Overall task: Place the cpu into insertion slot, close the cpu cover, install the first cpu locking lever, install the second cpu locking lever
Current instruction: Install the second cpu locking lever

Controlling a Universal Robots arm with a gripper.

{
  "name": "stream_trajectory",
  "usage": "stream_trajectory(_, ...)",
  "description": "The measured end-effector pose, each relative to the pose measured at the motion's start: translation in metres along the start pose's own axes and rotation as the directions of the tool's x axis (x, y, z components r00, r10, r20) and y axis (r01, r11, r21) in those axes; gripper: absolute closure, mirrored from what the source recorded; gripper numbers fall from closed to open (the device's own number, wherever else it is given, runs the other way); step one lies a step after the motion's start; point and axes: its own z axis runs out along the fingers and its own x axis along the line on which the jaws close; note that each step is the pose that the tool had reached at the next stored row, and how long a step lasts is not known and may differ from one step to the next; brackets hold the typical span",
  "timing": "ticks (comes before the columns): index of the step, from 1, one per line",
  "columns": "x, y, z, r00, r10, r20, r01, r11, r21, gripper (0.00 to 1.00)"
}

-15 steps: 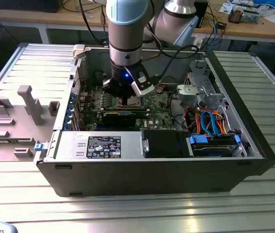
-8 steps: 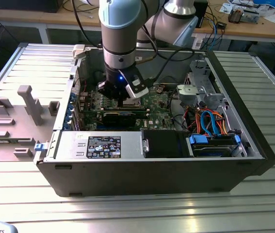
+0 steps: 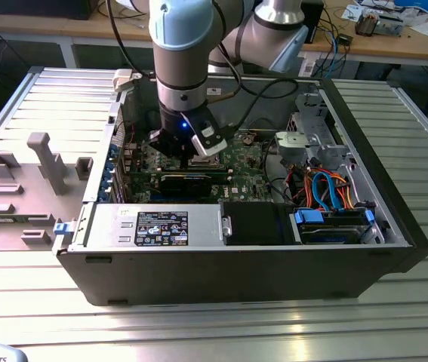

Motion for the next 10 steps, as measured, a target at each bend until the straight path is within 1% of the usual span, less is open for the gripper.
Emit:
stream_trajectory(3, 0.0033, 0.0000, 0.0022, 1.0000, -0.001, 0.0000, 0.001, 1.0000, -0.0004, 0.89)
stream_trajectory(6, 0.0051, 0.0001, 0.0030, 1.0000, -0.003, -0.0002, 0.003, 1.0000, -0.0019, 0.89)
stream_trajectory(8, 0.0059, 0.0000, 0.0039, 1.0000, -0.007, -0.0006, 0.007, 1.0000, -0.0043, 0.89)
stream_trajectory(10, 0.0065, -0.0001, 0.0051, 0.9999, -0.014, -0.0010, 0.014, 0.9999, -0.0090, 0.89)
